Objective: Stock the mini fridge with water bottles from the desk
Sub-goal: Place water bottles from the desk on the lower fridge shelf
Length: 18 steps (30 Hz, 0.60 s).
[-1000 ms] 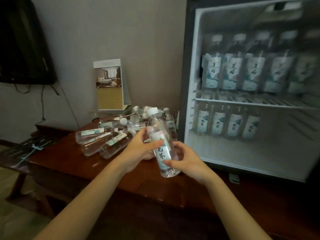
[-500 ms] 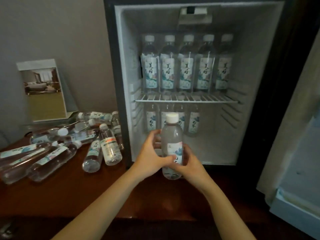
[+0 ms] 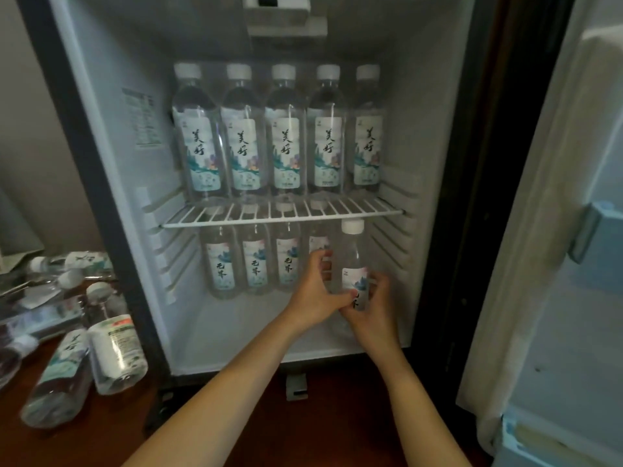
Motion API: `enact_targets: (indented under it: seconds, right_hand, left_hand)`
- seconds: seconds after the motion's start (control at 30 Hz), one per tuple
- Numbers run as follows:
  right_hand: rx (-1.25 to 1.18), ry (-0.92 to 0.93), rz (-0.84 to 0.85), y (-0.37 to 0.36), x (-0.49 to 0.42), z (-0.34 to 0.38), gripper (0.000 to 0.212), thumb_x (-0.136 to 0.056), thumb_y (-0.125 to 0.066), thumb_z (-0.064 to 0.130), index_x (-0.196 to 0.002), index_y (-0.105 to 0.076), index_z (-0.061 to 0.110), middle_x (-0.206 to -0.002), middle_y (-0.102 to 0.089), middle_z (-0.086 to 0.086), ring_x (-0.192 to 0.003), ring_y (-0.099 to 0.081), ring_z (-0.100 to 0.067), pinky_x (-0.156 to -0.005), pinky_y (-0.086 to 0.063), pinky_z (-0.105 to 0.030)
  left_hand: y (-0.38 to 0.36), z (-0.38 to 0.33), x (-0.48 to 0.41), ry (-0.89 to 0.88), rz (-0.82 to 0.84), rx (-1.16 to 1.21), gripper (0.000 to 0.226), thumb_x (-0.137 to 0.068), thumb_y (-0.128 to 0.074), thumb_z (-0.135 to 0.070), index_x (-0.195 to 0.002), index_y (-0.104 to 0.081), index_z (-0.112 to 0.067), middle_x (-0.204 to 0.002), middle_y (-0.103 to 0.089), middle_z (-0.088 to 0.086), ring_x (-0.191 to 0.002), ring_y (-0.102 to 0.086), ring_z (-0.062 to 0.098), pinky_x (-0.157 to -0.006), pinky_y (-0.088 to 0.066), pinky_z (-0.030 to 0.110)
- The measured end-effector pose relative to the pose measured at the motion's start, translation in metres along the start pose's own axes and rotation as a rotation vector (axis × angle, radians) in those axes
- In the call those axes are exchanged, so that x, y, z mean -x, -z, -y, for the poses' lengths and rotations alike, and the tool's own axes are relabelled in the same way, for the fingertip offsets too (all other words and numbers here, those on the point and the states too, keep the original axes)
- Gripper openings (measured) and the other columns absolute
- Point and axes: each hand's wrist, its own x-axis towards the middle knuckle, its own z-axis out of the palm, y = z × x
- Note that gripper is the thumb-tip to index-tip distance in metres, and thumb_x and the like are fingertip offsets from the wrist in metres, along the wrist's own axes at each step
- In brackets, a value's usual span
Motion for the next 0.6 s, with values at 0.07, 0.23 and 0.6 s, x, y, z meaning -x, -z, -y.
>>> enact_targets:
  seconds: [0.07, 0.23, 0.6]
  right_hand:
    - [0.050, -0.013, -0.039, -0.003, -0.011, -0.002, 0.051, -0.080, -0.070, 0.011, -0.120, -0.039, 0.016, -0.101, -0.053, 0.018, -0.090, -0.057, 0.000, -0.065, -0.042, -0.005]
    - [0.284, -0.098, -0.175, -0.016, -0.033, -0.007, 0.051, -0.088, -0.060, 0.023, -0.136, -0.041, 0.017, -0.124, -0.061, -0.008, -0.109, -0.060, -0.025, -0.081, -0.048, -0.029]
    - [0.469, -0.152, -0.233, -0.038, -0.066, 0.000, 0.055, -0.091, -0.055, 0.025, -0.138, -0.029, 0.012, -0.122, -0.059, -0.016, -0.105, -0.061, -0.033, -0.079, -0.048, -0.037]
  left_hand:
    - [-0.005, 0.007, -0.011, -0.025, -0.017, -0.019, 0.072, -0.073, -0.074, 0.000, -0.131, -0.033, -0.014, -0.122, -0.050, 0.002, -0.111, -0.052, 0.011, -0.093, -0.046, 0.023]
    - [-0.012, 0.021, -0.029, -0.065, -0.186, -0.156, 0.065, -0.075, -0.076, -0.013, -0.131, -0.042, -0.009, -0.121, -0.050, -0.001, -0.110, -0.050, 0.012, -0.087, -0.042, 0.019]
    - [-0.011, 0.024, -0.048, 0.000, -0.195, -0.255, 0.035, -0.094, -0.048, -0.006, -0.129, -0.052, -0.003, -0.127, -0.059, 0.013, -0.114, -0.055, 0.020, -0.083, -0.033, 0.007]
